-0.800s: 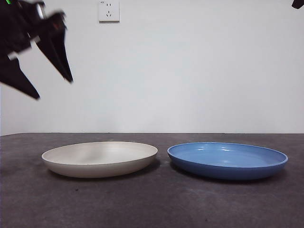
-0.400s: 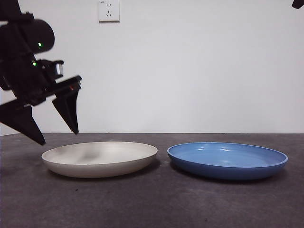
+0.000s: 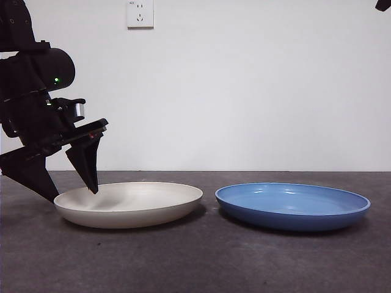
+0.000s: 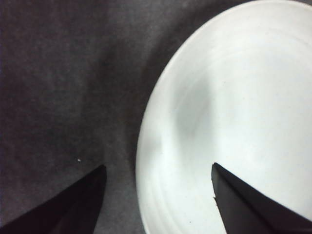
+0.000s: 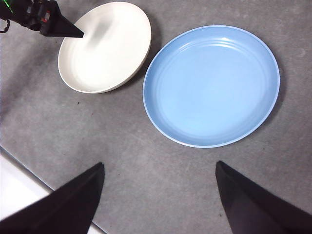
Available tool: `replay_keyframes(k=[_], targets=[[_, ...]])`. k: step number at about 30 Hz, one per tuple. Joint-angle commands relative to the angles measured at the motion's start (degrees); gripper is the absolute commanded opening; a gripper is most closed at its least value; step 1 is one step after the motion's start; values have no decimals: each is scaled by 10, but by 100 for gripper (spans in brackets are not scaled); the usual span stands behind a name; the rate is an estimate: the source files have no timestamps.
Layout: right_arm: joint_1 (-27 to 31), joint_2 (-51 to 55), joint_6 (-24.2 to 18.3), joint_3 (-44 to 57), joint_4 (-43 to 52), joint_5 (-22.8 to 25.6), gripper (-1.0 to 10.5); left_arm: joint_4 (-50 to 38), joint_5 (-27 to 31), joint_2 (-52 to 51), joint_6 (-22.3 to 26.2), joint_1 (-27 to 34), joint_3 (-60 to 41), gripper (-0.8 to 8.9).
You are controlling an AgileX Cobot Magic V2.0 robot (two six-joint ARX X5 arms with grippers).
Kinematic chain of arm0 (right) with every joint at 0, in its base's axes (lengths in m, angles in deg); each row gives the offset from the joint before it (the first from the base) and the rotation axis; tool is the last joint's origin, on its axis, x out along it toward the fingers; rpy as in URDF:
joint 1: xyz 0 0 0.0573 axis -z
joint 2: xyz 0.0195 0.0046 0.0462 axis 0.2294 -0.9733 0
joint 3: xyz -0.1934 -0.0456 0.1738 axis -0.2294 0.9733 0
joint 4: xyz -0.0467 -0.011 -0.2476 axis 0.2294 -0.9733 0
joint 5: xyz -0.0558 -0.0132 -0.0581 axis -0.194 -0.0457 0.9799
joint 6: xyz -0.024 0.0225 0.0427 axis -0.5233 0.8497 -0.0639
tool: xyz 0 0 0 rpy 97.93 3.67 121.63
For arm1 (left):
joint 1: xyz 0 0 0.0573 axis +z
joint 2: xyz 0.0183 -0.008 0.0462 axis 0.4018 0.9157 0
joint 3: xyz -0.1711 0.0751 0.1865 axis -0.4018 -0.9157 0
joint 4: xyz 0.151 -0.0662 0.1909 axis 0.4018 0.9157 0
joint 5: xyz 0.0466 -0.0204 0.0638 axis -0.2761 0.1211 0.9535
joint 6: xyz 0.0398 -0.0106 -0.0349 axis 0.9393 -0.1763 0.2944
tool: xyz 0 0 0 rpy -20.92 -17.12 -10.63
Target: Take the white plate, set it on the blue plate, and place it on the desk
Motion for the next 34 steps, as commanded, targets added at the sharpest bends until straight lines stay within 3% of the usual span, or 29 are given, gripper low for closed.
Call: replay_keyframes(k=[1,4,9,15,34], targets=[[-2,-3,-4,-10,5,-1,366,-7,1,12,8,-2,11,301],[-2,-3,-4,-10,5,-1,366,-4,1,13,0,-2,11,205],[-2,-3,-4,-10,5,-1,366,-3,1,13,0,-2,11,162],[-2,-3,-4,-10,5,-1,366,0,1,13,-5,-2,11,18],[-2,-3,-4,-10,5,-1,366,-3,4,-33,-33,-1,12,14]])
